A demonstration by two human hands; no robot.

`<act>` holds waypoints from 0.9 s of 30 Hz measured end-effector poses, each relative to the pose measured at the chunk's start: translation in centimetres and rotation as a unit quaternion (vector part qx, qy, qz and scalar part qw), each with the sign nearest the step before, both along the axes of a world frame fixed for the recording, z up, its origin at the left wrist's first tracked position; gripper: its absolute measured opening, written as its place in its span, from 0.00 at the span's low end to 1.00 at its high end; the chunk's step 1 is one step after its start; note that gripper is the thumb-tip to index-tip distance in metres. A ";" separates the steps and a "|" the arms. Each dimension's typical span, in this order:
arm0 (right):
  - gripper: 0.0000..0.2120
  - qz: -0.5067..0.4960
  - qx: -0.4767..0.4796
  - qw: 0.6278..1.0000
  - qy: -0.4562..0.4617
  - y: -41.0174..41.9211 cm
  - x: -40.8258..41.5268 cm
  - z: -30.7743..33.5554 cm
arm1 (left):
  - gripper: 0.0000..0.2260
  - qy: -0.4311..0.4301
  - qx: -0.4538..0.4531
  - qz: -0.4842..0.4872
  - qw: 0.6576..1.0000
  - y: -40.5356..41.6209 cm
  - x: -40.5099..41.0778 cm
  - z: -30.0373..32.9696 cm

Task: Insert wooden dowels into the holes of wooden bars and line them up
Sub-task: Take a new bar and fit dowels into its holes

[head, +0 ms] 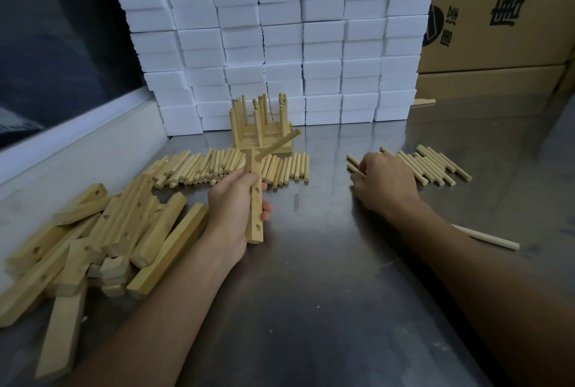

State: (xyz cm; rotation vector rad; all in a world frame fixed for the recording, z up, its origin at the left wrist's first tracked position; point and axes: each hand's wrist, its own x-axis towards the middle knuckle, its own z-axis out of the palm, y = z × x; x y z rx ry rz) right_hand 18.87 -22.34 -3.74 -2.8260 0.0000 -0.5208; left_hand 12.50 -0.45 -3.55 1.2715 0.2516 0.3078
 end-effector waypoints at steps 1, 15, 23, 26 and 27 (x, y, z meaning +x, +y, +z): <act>0.13 -0.001 0.001 1.000 0.006 0.0 0.0 0.0 | 0.06 0.000 0.000 0.001 1.000 0.0 0.0 0.0; 0.10 0.081 0.137 0.986 0.042 2.2 -1.0 0.3 | 0.07 0.036 -0.013 -0.053 0.998 -0.5 -0.5 0.6; 0.22 0.109 0.241 0.963 -0.057 2.7 -2.1 -0.3 | 0.09 0.046 0.026 -0.047 0.997 -0.8 -0.4 0.5; 0.28 0.106 0.227 0.965 -0.078 2.8 -2.3 -0.4 | 0.10 0.051 0.046 -0.048 0.996 -0.9 -0.3 0.3; 0.30 0.103 0.221 0.967 -0.080 2.8 -2.3 -0.5 | 0.09 0.051 0.047 -0.048 0.996 -0.9 -0.2 0.2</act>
